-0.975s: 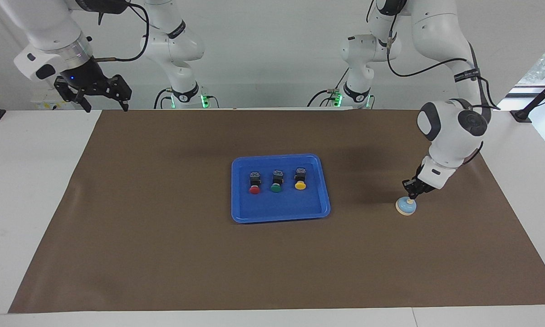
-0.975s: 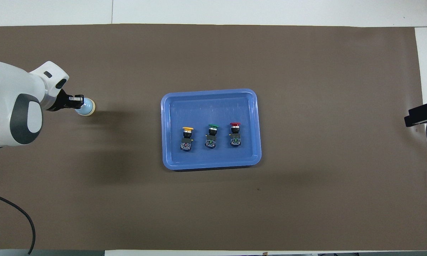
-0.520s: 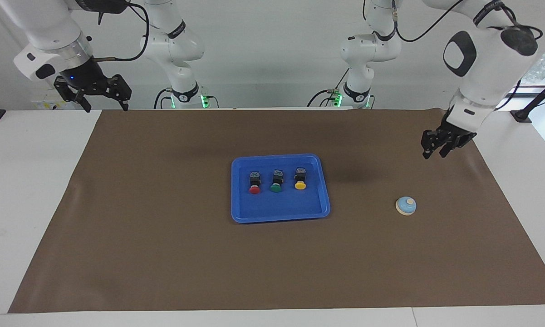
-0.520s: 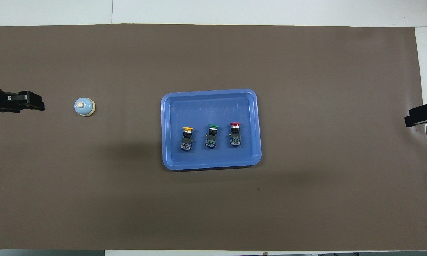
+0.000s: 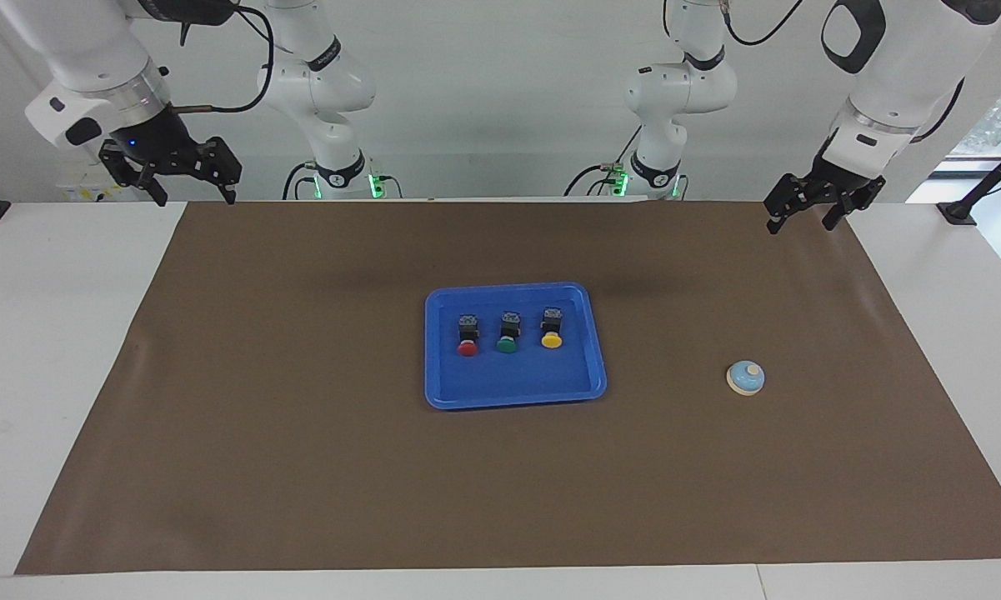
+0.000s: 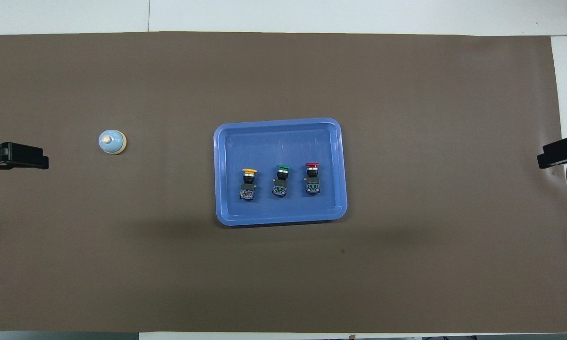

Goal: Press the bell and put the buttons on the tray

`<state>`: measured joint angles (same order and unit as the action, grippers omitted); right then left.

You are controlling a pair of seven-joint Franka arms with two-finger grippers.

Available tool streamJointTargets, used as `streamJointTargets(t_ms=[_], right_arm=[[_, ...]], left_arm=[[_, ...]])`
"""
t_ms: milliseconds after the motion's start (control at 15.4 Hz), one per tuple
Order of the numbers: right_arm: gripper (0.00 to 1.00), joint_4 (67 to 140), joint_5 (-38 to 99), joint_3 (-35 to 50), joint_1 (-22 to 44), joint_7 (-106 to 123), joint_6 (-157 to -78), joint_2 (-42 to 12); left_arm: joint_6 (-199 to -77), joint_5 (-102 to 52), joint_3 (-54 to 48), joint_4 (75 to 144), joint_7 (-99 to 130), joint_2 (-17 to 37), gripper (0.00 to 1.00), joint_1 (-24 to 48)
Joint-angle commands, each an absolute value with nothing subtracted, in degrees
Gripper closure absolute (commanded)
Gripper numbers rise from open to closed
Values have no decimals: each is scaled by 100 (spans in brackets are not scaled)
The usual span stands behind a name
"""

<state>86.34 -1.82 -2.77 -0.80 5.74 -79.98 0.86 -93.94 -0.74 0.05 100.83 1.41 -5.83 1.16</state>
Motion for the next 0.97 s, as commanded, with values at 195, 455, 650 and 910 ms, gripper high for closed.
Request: streamJointTargets(t_ms=[195, 455, 650, 910], right_arm=[[0, 8789, -255, -299, -53, 598, -8051, 211], [0, 8789, -255, -299, -53, 598, -8051, 211], [0, 8789, -255, -299, -53, 598, -8051, 211], [0, 8789, -255, -299, -53, 598, -8051, 211]], left_arm=[[-8964, -70, 18, 9438, 9, -17, 0, 184], [-9132, -70, 26, 9677, -17, -123, 0, 237], [-9114, -70, 26, 9677, -202, -123, 0, 237], [-9149, -70, 26, 9642, -211, -114, 0, 246]])
